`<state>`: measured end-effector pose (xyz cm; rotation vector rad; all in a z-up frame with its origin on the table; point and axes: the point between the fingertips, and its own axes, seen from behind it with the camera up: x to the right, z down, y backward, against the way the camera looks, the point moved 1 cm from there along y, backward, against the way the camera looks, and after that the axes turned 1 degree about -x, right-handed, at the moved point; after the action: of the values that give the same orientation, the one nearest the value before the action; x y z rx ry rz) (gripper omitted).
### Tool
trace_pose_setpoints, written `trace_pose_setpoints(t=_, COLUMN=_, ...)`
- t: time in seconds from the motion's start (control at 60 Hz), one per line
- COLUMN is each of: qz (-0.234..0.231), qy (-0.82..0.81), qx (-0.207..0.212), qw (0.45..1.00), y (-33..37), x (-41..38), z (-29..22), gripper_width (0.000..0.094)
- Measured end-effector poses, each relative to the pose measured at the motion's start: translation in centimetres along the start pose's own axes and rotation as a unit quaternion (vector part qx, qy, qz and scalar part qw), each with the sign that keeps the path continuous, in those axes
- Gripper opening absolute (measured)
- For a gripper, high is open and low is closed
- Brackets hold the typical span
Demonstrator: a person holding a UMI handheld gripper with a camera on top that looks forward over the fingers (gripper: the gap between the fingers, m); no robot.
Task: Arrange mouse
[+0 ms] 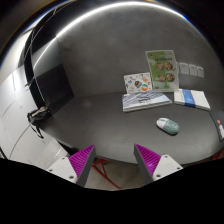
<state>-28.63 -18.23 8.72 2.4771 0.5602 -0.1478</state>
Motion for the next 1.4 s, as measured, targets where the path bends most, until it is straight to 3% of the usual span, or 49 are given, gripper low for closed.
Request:
trace_pose_setpoints(t=0.283, qz=0.009, qy=0.026, qx=-0.011, qw=1.0, y=-0.3, x=9.0, z=-0.4, gripper_width=0.0799)
trace_pose_setpoints(t=0.583, qz=0.105, qy=0.051, qx=-0.042, qw=0.992, y=-4.7, x=21.7, z=0.4, gripper_width=0.0797)
trace_pose_setpoints(t=0.683, qz=0.123, qy=0.05, qx=-0.066, qw=0.989, y=-6.9, x=23.8, z=0.9, gripper_width=0.0808)
trace_pose_setpoints(t=0.767, qz=0.128, qy=0.05, qx=-0.056, qw=0.989, y=-8.7, x=24.4, z=-0.6, gripper_width=0.0801)
trace_pose_setpoints(t=0.967, qz=0.144, qy=0.032, qx=-0.079, qw=0.986, y=-12.7, x=25.5, z=-3.4, gripper_width=0.0796)
trace_pose_setpoints(t=1.017, qz=0.147, qy=0.028, qx=-0.084, qw=0.985, y=-13.3, x=25.7, z=-3.8, gripper_width=0.0769)
trace_pose_setpoints(t=1.1, qz=0.159, qy=0.018, qx=-0.077, qw=0.984, y=-13.9, x=26.1, z=-4.4, gripper_width=0.0604)
trace_pose_setpoints(t=1.233, qz=0.165, qy=0.014, qx=-0.076, qw=0.983, y=-14.1, x=26.3, z=-4.4, gripper_width=0.0543)
trace_pose_setpoints(t=1.25, qz=0.166, qy=0.014, qx=-0.075, qw=0.983, y=-14.1, x=26.4, z=-4.5, gripper_width=0.0571)
trace_pose_setpoints(t=1.267, qz=0.167, qy=0.015, qx=-0.073, qw=0.983, y=-14.1, x=26.4, z=-4.5, gripper_width=0.0512)
trace_pose_setpoints(t=1.283, qz=0.168, qy=0.015, qx=-0.074, qw=0.983, y=-14.1, x=26.4, z=-4.6, gripper_width=0.0573)
trace_pose_setpoints(t=1.3, qz=0.17, qy=0.02, qx=-0.071, qw=0.983, y=-14.1, x=26.4, z=-4.6, gripper_width=0.0475)
trace_pose_setpoints(t=1.4, qz=0.162, qy=0.04, qx=-0.072, qw=0.983, y=-14.0, x=25.6, z=-4.6, gripper_width=0.0435)
